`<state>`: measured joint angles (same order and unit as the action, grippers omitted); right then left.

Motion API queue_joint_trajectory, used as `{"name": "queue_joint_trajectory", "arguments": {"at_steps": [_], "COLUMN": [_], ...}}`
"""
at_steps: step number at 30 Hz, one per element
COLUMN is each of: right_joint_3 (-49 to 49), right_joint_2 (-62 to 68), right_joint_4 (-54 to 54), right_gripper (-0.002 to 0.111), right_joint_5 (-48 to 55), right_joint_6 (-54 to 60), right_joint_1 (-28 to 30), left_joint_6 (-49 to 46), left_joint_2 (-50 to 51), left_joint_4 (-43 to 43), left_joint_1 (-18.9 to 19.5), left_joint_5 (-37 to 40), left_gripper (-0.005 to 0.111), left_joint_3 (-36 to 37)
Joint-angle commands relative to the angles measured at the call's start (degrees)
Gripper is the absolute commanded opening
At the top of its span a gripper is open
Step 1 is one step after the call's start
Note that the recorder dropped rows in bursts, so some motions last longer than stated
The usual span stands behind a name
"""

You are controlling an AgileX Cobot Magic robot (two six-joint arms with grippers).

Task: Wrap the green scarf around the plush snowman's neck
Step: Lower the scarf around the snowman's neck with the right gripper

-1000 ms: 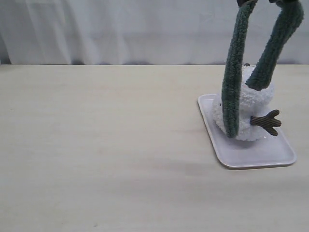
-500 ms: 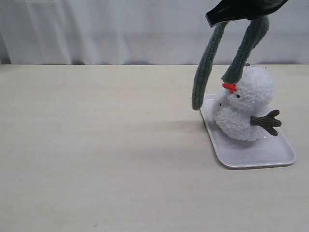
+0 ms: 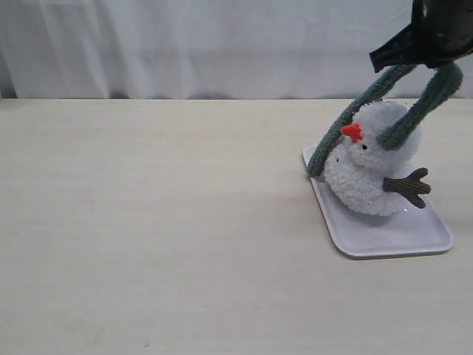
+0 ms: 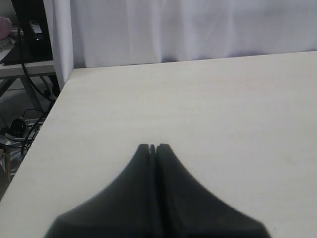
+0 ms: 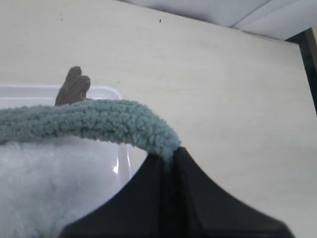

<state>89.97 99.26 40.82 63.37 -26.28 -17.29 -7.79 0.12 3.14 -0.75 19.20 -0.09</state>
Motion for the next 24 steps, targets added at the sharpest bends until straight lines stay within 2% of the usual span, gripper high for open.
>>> {"name": "queue_joint_trajectory", "arguments": {"at_steps": [1,6,12,17,24], "right_joint_3": [0.3,0.3,0.3,0.3,0.3], "right_joint_2": [0.0,0.0,0.0,0.9,5.8], "right_joint_4": [-3.3,-2.7,-6.8,-13.5,-14.9], "right_gripper": [0.004,0.004,0.004,0.004,0.004], "right_joint_5": [2.3,6.3,6.6,6.6,6.6], "right_joint_6": [4.2,5.3,9.5,12.4,12.4], "right_joint_1": [2.4,4.6,7.3,7.4,7.4], "left_joint_6": [0.1,0.1,0.1,0.1,0.1], "left_joint_2": [-0.1,-0.1,-0.1,-0.1,-0.1], "left_joint_4": [0.4,0.4,0.4,0.4,0.4], "left_joint_1": [-0.2,-0.2,-0.2,-0.2,-0.2], "left_joint_5": [-0.7,-0.7,-0.7,-0.7,-0.7], "left_gripper": [0.000,0.000,0.000,0.000,0.000], "left_joint_3": [0.1,0.1,0.1,0.1,0.1]}}
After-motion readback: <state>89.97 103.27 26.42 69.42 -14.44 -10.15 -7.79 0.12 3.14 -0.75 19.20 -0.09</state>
